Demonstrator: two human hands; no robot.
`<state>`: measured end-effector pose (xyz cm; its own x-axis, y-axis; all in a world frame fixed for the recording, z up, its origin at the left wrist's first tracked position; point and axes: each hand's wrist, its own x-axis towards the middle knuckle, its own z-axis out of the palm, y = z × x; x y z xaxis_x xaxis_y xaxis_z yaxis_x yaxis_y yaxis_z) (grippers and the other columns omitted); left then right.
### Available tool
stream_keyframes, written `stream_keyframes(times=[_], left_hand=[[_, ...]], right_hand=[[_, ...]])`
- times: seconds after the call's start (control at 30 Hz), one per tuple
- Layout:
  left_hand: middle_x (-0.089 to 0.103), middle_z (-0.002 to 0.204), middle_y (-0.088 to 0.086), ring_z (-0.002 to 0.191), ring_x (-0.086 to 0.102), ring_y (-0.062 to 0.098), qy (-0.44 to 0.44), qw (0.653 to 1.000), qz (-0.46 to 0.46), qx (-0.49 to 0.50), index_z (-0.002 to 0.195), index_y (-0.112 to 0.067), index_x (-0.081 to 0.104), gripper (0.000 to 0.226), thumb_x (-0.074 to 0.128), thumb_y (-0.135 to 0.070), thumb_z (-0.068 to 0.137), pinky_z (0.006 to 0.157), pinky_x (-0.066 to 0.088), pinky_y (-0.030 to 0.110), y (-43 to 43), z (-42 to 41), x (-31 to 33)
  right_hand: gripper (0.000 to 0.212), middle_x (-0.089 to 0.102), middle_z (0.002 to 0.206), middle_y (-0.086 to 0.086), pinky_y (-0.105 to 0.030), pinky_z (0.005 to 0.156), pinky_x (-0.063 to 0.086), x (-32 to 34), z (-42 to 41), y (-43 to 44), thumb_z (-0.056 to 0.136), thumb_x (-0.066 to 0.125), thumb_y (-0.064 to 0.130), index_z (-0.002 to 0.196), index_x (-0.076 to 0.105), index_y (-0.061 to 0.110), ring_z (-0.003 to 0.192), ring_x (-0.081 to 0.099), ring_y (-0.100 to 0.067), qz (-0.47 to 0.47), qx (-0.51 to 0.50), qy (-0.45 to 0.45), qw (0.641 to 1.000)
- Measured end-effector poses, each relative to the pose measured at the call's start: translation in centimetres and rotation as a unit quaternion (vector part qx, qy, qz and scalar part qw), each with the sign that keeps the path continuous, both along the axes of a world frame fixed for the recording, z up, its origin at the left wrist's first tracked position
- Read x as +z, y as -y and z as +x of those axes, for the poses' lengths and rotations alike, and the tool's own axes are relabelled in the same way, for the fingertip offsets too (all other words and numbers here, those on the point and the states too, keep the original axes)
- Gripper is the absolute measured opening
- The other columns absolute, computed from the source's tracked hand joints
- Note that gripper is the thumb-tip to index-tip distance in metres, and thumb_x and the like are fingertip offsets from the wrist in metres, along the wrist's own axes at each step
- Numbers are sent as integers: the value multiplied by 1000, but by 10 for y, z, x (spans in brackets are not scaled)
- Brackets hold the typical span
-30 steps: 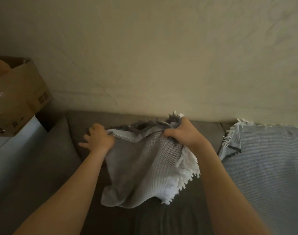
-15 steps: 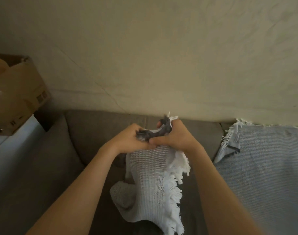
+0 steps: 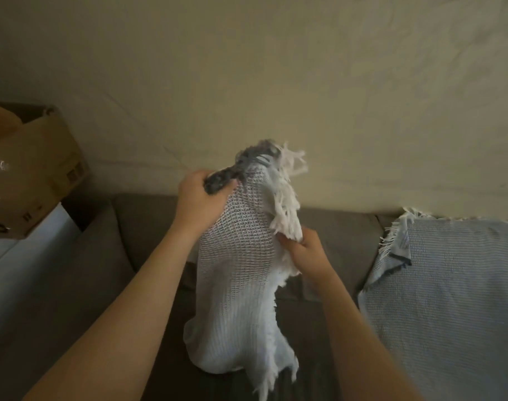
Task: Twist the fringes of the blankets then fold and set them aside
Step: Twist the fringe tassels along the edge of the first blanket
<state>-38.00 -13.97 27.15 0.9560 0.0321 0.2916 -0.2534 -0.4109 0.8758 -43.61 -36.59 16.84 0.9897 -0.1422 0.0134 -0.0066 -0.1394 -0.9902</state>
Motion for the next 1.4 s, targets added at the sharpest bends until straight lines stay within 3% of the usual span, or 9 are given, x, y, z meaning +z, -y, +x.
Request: stream_keyframes(times=[0.13, 0.3, 0.43, 0.57, 0.67, 0.77, 1.1, 1.23, 1.4], left_hand=[[70, 75, -2, 73, 68, 9, 23, 991, 132, -6, 83, -19, 72, 11, 77, -18, 92, 66, 52, 33, -24, 15, -1], [76, 111, 3, 109, 69, 17, -71, 985, 119, -101, 120, -26, 73, 18, 65, -29, 104, 94, 53, 36, -25, 11, 2], [81, 100, -10, 98, 73, 1, -123, 978, 18, -168, 104, -31, 79, 23, 76, -47, 89, 94, 53, 28, -18, -3, 17], [79, 98, -19, 95, 71, -8, -53, 989, -71, -121, 99, -35, 74, 4, 76, -33, 97, 92, 55, 19, -5, -1, 32], [77, 100, 10, 88, 69, 10, 6, 998, -41, -50, 97, -20, 75, 15, 70, -33, 101, 84, 56, 37, 7, 5, 29], [74, 88, 9, 73, 65, -1, 20, 999, 5, -42, 93, -8, 73, 14, 67, -19, 101, 69, 50, 24, 15, 3, 18], [72, 71, 1, 69, 68, 5, -73, 991, 87, -68, 75, -13, 69, 22, 64, -7, 95, 65, 53, 31, -2, -5, -11], [74, 87, 11, 81, 66, 10, -62, 994, 37, -81, 93, -8, 71, 13, 60, -9, 99, 75, 51, 34, -3, -9, -20], [60, 60, -20, 58, 49, -8, -82, 990, 31, -113, 79, -16, 62, 23, 58, -5, 99, 66, 41, 25, -4, -9, -22]], right_hand=[[11, 79, 90, 1, -35, 74, 57, 32, 8, 1, 101, 69, 17, 101, 78, 11, 83, 73, -12, -66, 30, 53, 996], [14, 80, 102, -16, -41, 79, 61, 62, 15, 2, 100, 66, 12, 108, 77, 7, 95, 76, -32, 93, 27, 37, 995], [37, 76, 112, -15, -44, 84, 63, 86, 19, 12, 94, 78, 20, 123, 62, 4, 102, 76, -33, 140, -7, -46, 989], [28, 81, 101, -12, -38, 78, 63, 97, 9, 21, 90, 82, 22, 110, 74, 4, 94, 78, -30, 67, 84, -11, 994], [32, 82, 103, -1, -36, 84, 63, 89, 7, 20, 79, 93, 21, 108, 79, 17, 98, 78, -19, -67, 146, 21, 987], [43, 81, 98, 6, -41, 86, 62, 64, 13, 21, 66, 101, 33, 103, 79, 26, 95, 76, -8, -191, 97, 16, 977], [39, 79, 113, 6, -31, 100, 57, 9, 4, 18, 80, 92, 15, 116, 77, 20, 109, 73, -8, -161, 201, -32, 966], [25, 79, 97, 3, -38, 80, 61, -9, 6, 7, 86, 86, 21, 108, 75, 16, 88, 74, -8, -178, 79, 2, 981], [45, 67, 104, 8, -19, 76, 55, -18, -4, -24, 85, 88, 23, 111, 51, 28, 91, 69, -6, -97, -152, 68, 981]])
